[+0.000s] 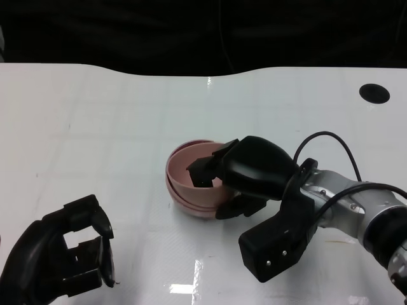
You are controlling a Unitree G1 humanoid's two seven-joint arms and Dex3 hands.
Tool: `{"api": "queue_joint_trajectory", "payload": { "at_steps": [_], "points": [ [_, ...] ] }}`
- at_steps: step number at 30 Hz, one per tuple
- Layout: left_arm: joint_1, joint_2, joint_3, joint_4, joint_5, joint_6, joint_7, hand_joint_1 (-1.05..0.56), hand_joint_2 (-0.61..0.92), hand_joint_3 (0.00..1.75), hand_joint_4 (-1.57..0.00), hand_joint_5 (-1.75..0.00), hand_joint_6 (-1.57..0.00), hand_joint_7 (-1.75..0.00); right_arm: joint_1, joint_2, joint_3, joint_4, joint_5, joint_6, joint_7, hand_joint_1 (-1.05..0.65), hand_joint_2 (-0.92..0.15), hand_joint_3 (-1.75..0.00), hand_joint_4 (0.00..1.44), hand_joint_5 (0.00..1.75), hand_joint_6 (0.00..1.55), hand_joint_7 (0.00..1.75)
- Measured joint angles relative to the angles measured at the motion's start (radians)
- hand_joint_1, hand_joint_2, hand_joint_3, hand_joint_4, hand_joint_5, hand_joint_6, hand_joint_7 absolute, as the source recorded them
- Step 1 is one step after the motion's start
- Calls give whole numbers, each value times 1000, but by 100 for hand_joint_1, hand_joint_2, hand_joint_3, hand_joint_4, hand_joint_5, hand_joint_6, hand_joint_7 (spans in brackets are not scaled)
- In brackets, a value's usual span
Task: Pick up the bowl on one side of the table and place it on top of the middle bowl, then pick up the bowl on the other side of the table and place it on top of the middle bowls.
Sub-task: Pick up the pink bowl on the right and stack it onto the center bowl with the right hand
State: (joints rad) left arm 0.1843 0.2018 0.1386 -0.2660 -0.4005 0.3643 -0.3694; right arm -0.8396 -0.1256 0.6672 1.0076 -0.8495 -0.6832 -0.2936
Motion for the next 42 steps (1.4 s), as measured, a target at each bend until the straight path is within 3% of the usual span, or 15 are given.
{"api": "queue_joint_trajectory", "payload": {
  "at_steps": [27, 30, 35, 36, 38, 39, 40, 41, 42],
  "points": [
    [0, 0, 0, 6, 1, -3, 0, 30, 86, 128, -86, -175, -68, -175, -15, 2, 18, 22, -24, -1, -51, -29, -92, -23, 84, 175, 65, 160],
    [0, 0, 0, 6, 1, -3, 0, 29, 86, 127, -85, -175, -68, -175, -15, 2, 19, 22, -24, -3, -52, -27, -92, -20, 83, 175, 62, 169],
    [0, 0, 0, 6, 1, -2, 1, 30, 86, 127, -85, -175, -68, -175, -15, 2, 28, 28, -33, -9, -75, -33, -92, -21, 81, 175, 65, 161],
    [-1, 0, 0, 6, 1, 0, 1, 30, 87, 127, -84, -175, -67, -175, -15, 2, 32, 28, -34, -9, -81, -41, -92, -30, 78, 172, 65, 153],
    [-1, -1, 0, 6, 0, 2, 1, 31, 88, 127, -84, -175, -67, -175, -15, 1, 41, 28, -42, -10, -83, -54, -92, -42, 82, 122, 78, 82],
    [-1, -1, 0, 6, 0, 2, 1, 32, 88, 127, -84, -175, -67, -175, -15, -1, 44, 28, -47, -10, -83, -58, -92, -43, 85, 101, 85, 55],
    [-1, -2, 0, 6, 0, 2, 1, 31, 88, 127, -83, -175, -67, -175, -15, -3, 46, 28, -51, -10, -80, -63, -92, -46, 78, 71, 84, 29],
    [-1, -2, 0, 6, 0, 3, 2, 31, 88, 127, -83, -175, -67, -175, -15, -5, 46, 28, -52, -10, -73, -65, -92, -48, 76, 60, 83, 20],
    [-1, -2, 0, 5, 1, 6, 6, 30, 87, 126, -82, -175, -66, -175, -15, -8, 46, 28, -48, -13, -51, -71, -92, -53, 57, 43, 71, 10]
  ]
}}
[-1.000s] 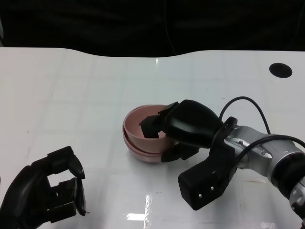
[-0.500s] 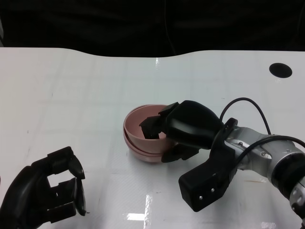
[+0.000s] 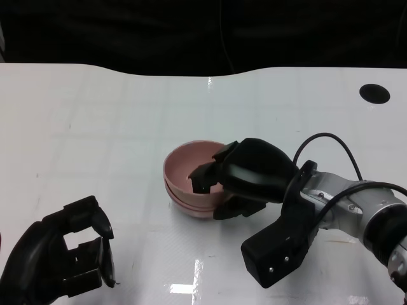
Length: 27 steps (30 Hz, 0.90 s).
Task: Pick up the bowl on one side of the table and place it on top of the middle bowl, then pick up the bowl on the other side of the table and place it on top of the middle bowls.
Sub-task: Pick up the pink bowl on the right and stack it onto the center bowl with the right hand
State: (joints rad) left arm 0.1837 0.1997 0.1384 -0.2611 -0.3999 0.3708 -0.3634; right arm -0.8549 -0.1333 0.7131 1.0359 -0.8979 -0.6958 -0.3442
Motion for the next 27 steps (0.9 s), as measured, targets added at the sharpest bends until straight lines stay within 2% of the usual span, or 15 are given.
{"api": "queue_joint_trajectory", "payload": {
  "at_steps": [1, 2, 4, 6, 10, 20, 24, 27],
  "points": [
    [0, 0, 0, -2, 0, 4, 5, 31, 88, 126, -81, -175, -65, -175, 0, -3, 0, 0, 6, -2, 32, -78, -92, -60, 31, 25, 49, 4],
    [0, 0, 0, -4, 0, 7, 8, 31, 88, 126, -80, -175, -65, -175, -1, -5, 0, 0, 12, -1, 74, -85, -92, -66, 16, 14, 34, 2],
    [0, -1, -1, -7, 0, 7, 8, 31, 89, 125, -80, -175, -64, -175, -1, -10, 0, -3, 17, 18, 162, -93, -92, -73, 3, 3, 14, 0],
    [0, -1, -1, -8, 0, 7, 8, 31, 89, 125, -80, -175, -64, -175, -1, -14, 4, -15, 12, 52, 209, -99, -92, -79, 1, 1, 4, 0],
    [0, -1, -1, -8, -1, 10, 8, 30, 89, 124, -79, -175, -63, -175, 0, -20, 29, -63, -28, 119, 219, -105, -92, -88, 0, 0, 0, 0],
    [0, -2, -1, -8, -1, 14, 8, 30, 90, 122, -80, -175, -64, -175, 9, -22, 57, -82, -64, 161, 207, -105, -92, -94, 0, 0, 0, 0],
    [0, -4, -1, -8, -1, 15, 8, 31, 91, 121, -82, -175, -65, -175, 10, -29, 59, -90, -64, 159, 194, -103, -92, -90, 0, 0, 0, 0],
    [-1, -5, -1, -9, -1, 15, 8, 30, 91, 120, -81, -175, -65, -175, 20, -60, 52, -132, -59, 143, 190, -99, -92, -83, 0, 0, 0, 0]
  ]
}}
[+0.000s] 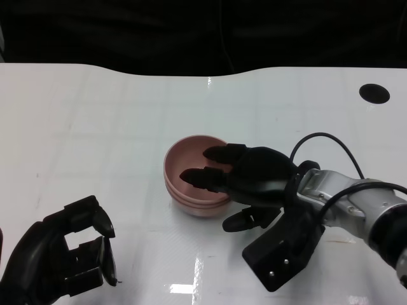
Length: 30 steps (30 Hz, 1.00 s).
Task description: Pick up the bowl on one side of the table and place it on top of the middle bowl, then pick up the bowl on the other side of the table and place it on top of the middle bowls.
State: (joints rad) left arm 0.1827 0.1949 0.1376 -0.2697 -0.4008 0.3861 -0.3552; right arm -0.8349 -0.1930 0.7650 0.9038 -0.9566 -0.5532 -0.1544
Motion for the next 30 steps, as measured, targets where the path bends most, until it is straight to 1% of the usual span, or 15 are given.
{"api": "queue_joint_trajectory", "payload": {
  "at_steps": [4, 6, 9, 12, 15, 17, 19, 22, 24, 26, 27, 28, 29, 30],
  "points": [
    [-1, 0, 0, 0, 0, 0, 0, 31, 91, 121, -82, -175, -65, -175, 31, -70, -45, -101, 38, -22, 7, -96, -92, -75, 0, 0, 0, 0],
    [-3, 0, 0, 1, 1, 0, 0, 31, 89, 123, -84, -175, -67, -175, 49, -106, -79, -154, 64, -32, 12, -93, -92, -65, 0, 0, 1, 0],
    [-5, 1, 1, 2, 3, 0, 0, 31, 88, 123, -85, -175, -67, -175, 87, -157, -122, -236, 90, -44, 14, -90, -92, -58, 0, 0, 4, 2],
    [-7, 2, 1, 2, 7, 0, 0, 32, 89, 123, -85, -175, -67, -175, 129, -184, -159, -299, 103, -46, 2, -88, -92, -53, 0, 0, 8, 3],
    [-9, 3, 2, 7, 9, -3, 0, 32, 89, 123, -85, -175, -67, -175, 194, -200, -226, -361, 162, -48, -18, -84, -92, -44, 1, 0, 13, 4],
    [-9, 4, 2, 12, 9, -6, -1, 32, 89, 123, -85, -175, -67, -175, 235, -202, -272, -401, 211, -47, -14, -80, -92, -39, 3, 1, 15, 4],
    [-9, 4, 4, 13, 8, -7, -1, 31, 89, 124, -85, -175, -67, -175, 275, -203, -307, -435, 253, -51, -14, -75, -92, -33, 8, 4, 19, 5],
    [-9, 3, 7, 10, 0, 0, -1, 30, 88, 124, -83, -175, -65, -175, 345, -187, -362, -443, 333, -101, -52, -57, -92, -23, 30, 13, 33, 7],
    [-5, 3, 8, 2, -1, 11, 1, 29, 89, 123, -80, -175, -62, -175, 399, -158, -395, -440, 375, -130, -93, -49, -92, -16, 45, 17, 44, 8],
    [-3, 2, 9, -10, -1, 20, 6, 29, 90, 123, -78, -175, -61, -175, 450, -126, -422, -438, 400, -136, -129, -47, -92, -13, 49, 18, 48, 8],
    [-3, 1, 11, -14, -3, 23, 9, 29, 91, 123, -78, -175, -60, -175, 468, -112, -433, -432, 412, -144, -137, -42, -92, -10, 56, 21, 51, 8],
    [-3, 0, 15, -18, -8, 29, 9, 29, 91, 123, -78, -175, -60, -175, 487, -98, -446, -423, 434, -160, -144, -40, -92, -9, 58, 22, 52, 8],
    [-4, 0, 19, -21, -17, 38, 9, 29, 91, 123, -78, -175, -60, -175, 508, -81, -462, -419, 462, -171, -153, -37, -92, -8, 64, 23, 56, 8],
    [-4, 0, 22, -21, -24, 43, 9, 29, 91, 123, -78, -175, -60, -175, 534, -57, -482, -419, 498, -177, -162, -32, -92, -8, 68, 24, 61, 8]
  ]
}}
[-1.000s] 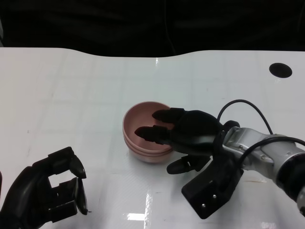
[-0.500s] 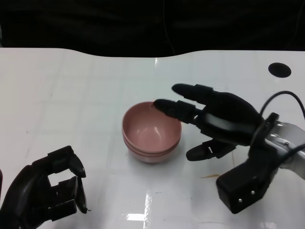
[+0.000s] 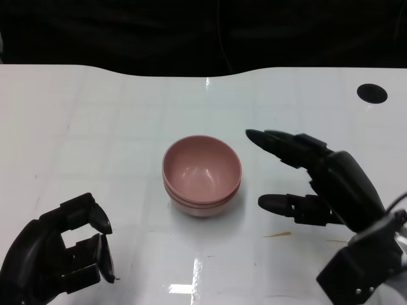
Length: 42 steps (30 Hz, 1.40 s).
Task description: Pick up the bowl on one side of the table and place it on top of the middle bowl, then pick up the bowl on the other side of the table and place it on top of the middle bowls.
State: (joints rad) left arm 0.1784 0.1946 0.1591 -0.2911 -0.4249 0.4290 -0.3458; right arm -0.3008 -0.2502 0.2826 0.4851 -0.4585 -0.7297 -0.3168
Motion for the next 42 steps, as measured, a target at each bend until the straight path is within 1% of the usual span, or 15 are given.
{"api": "queue_joint_trajectory", "payload": {
  "at_steps": [2, 5, 8, 9, 10, 11, 12, 14, 16, 17, 19, 21, 26, 31, 42],
  "points": [
    [0, 0, 4, 0, -4, 3, 0, 29, 90, 123, -78, -175, -60, -175, 57, 53, -30, 0, 71, -3, -8, -27, -92, -9, 74, 25, 66, 9],
    [-1, 1, 6, 1, -4, 4, 0, 28, 89, 124, -79, -175, -60, -175, 129, 116, -61, 0, 192, -5, 31, -21, -92, -12, 93, 38, 83, 11],
    [-3, 2, 9, 2, -6, 4, 0, 30, 89, 126, -80, -175, -61, -175, 198, 168, -101, -46, 329, 24, 89, -14, -92, -21, 92, 79, 104, 10],
    [-3, 3, 12, 3, -8, 4, 0, 30, 89, 126, -80, -175, -61, -175, 224, 187, -115, -79, 383, 49, 116, -13, -92, -24, 91, 89, 107, 11],
    [-4, 3, 14, 4, -10, 3, -1, 29, 88, 126, -82, -175, -62, -175, 247, 201, -127, -108, 442, 75, 150, -12, -92, -31, 87, 112, 111, 16],
    [-4, 3, 16, 5, -10, 3, -1, 29, 88, 127, -82, -175, -63, -175, 266, 208, -134, -130, 484, 96, 183, -11, -92, -34, 85, 120, 112, 18],
    [-5, 3, 17, 7, -11, 3, -1, 29, 88, 127, -83, -175, -63, -175, 283, 209, -139, -148, 524, 114, 223, -9, -92, -41, 86, 133, 109, 40],
    [-5, 4, 19, 9, -12, 3, -1, 29, 88, 127, -84, -175, -63, -175, 310, 208, -156, -171, 590, 140, 308, -8, -91, -45, 87, 139, 95, 72],
    [-5, 4, 21, 12, -12, 3, -1, 30, 88, 127, -84, -175, -63, -175, 322, 207, -171, -182, 615, 155, 353, -7, -91, -49, 87, 146, 90, 91],
    [-5, 4, 21, 13, -12, 3, -1, 30, 87, 128, -85, -175, -64, -175, 325, 210, -177, -192, 654, 174, 390, -6, -84, -64, 87, 158, 84, 118],
    [-4, 1, 25, 14, -12, -7, 0, 30, 87, 128, -86, -175, -64, -175, 336, 227, -196, -214, 791, 258, 494, -5, -64, -97, 90, 171, 72, 157],
    [0, -14, 33, 14, -12, -25, 1, 28, 87, 128, -86, -175, -64, -175, 355, 246, -211, -238, 901, 369, 567, -4, -56, -109, 91, 174, 67, 169],
    [17, -47, 37, 10, -13, -44, 14, 27, 88, 128, -85, -175, -61, -175, 394, 275, -240, -315, 1002, 567, 615, -3, -51, -120, 90, 175, 66, 174],
    [32, -72, 39, -1, -12, -45, 44, 26, 88, 128, -84, -175, -59, -175, 445, 309, -258, -359, 1023, 682, 612, -8, -59, -110, 87, 175, 64, 175],
    [28, -105, 44, -1, -13, -46, 86, 22, 88, 129, -82, -175, -57, -175, 447, 332, -310, -374, 1002, 713, 630, -7, -63, -106, 87, 175, 68, 167]
  ]
}}
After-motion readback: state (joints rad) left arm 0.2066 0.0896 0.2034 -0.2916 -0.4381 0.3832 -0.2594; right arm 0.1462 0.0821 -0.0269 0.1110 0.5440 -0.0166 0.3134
